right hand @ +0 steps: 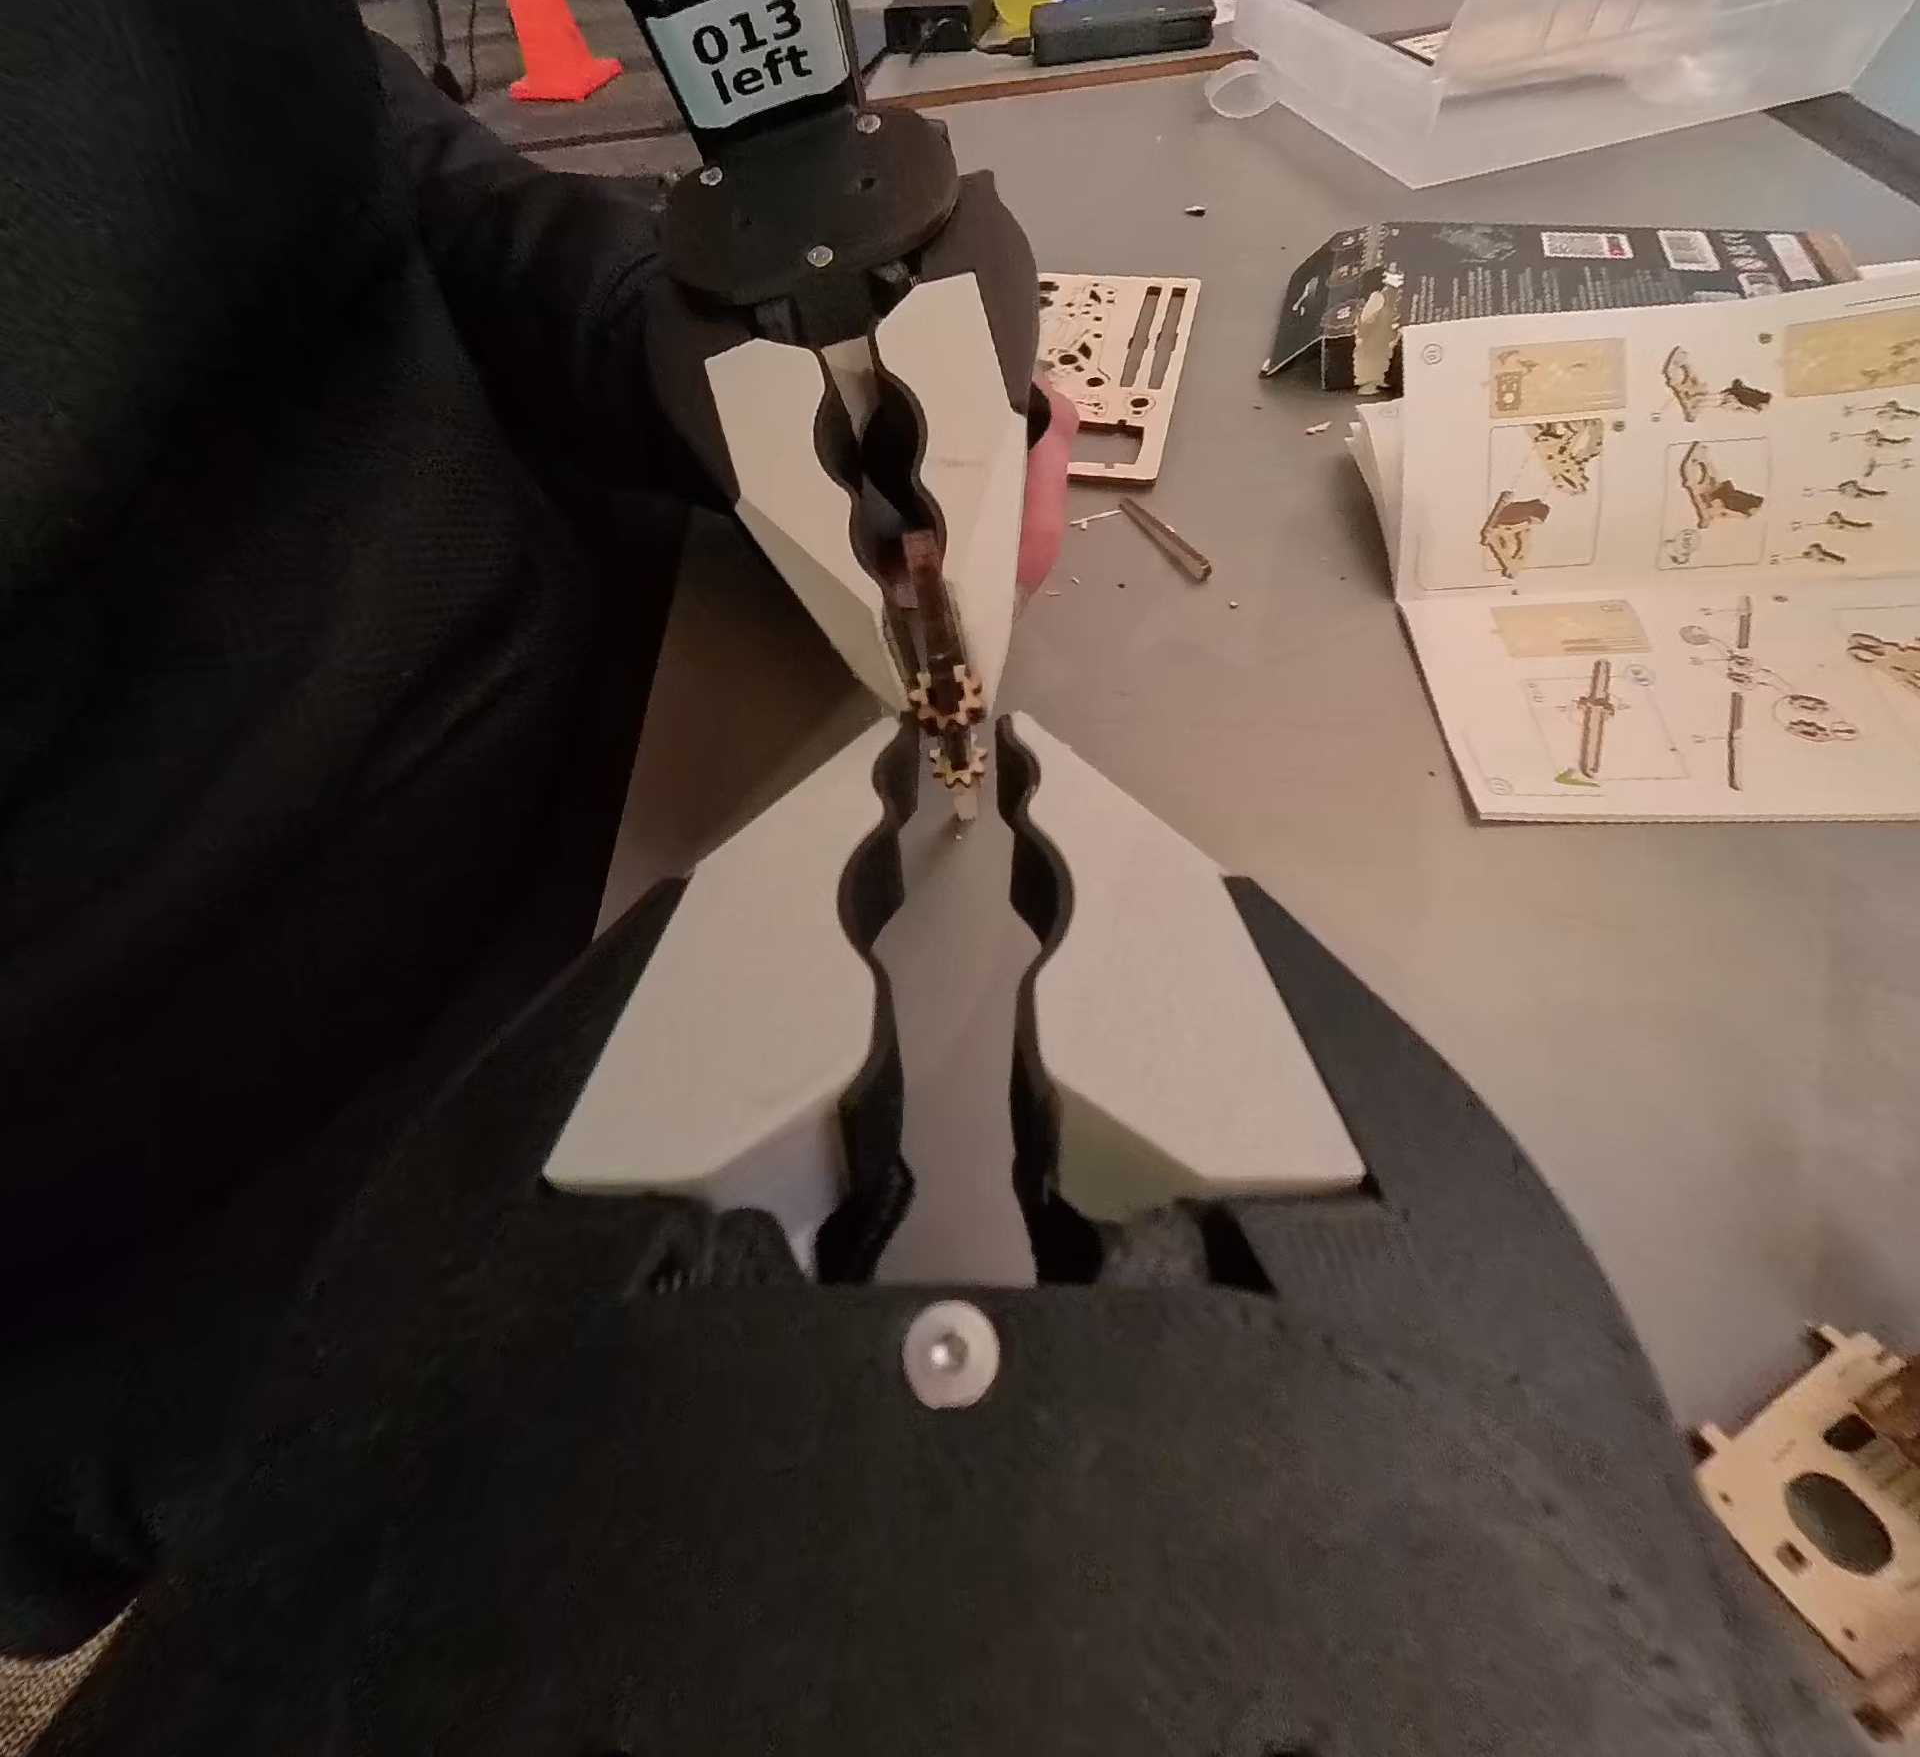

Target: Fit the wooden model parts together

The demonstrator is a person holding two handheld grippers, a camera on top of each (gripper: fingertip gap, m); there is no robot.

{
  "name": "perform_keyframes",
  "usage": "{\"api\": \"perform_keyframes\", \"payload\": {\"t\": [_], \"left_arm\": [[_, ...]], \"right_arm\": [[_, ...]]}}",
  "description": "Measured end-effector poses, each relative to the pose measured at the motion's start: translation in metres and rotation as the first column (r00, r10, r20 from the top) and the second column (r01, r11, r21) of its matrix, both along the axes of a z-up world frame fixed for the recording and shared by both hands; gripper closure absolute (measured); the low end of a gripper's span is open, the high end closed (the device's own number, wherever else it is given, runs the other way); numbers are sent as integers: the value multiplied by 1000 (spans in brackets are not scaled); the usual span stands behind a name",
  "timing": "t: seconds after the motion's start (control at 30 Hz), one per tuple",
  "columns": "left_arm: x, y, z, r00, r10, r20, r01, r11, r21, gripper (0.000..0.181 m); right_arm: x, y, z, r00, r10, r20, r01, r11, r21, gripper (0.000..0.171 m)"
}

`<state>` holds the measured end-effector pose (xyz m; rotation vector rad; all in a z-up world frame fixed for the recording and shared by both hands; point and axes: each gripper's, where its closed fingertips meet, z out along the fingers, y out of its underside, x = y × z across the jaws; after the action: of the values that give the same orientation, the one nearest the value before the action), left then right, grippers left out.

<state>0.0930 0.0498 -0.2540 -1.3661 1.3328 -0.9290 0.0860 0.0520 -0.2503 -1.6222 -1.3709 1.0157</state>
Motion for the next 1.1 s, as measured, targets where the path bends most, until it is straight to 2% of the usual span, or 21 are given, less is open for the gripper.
{"api": "perform_keyframes", "payload": {"t": [0.27, 0.4, 0.6, 0.9, 1.1], "left_arm": [[-10, 2, 2, 999, 38, 12, -38, 999, 2, 176], [-10, 4, 3, 999, 48, 22, -48, 999, 6, 176], [-9, 5, -10, 996, 61, -69, -58, 997, 49, 176], [-9, 3, -10, 997, 29, -71, -28, 1000, 13, 176], [-6, 2, -10, 996, -24, -88, 22, 999, -23, 176]], "right_arm": [[-12, -1, 2, 1000, 18, -11, -18, 1000, 10, 162], [-14, 2, 4, 1000, 7, 30, -8, 1000, 25, 162], [-21, -1, 4, 999, 15, 49, -16, 1000, 25, 165], [-12, 5, 0, 1000, -1, 13, 1, 999, 39, 166], [-15, -1, -2, 997, 72, 12, -73, 994, 76, 161]]}}
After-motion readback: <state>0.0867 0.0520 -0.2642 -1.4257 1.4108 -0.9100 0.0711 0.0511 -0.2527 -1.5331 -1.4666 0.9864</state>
